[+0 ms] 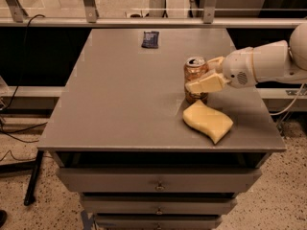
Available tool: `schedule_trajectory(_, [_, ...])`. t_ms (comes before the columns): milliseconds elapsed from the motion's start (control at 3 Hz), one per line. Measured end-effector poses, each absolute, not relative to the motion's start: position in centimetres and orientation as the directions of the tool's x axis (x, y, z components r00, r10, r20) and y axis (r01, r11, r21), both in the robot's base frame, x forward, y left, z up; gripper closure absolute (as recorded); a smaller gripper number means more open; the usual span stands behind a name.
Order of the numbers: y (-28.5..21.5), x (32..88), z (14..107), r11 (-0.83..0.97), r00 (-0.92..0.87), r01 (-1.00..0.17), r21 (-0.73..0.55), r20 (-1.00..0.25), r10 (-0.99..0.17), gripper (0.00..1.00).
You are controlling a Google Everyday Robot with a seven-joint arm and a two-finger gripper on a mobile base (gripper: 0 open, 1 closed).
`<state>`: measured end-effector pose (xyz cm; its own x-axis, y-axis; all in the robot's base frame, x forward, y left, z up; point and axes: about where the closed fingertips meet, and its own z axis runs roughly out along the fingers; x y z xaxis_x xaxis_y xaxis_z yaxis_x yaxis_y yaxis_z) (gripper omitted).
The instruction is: Move orange can near sponge
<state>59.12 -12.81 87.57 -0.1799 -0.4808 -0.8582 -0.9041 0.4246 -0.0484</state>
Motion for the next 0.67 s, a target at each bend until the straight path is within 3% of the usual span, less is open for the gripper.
schedule_trajectory(667, [-13.27,57.85,86.29,0.436,-0.206,-0.900,-0.018,-0.864,-0.460,0.12])
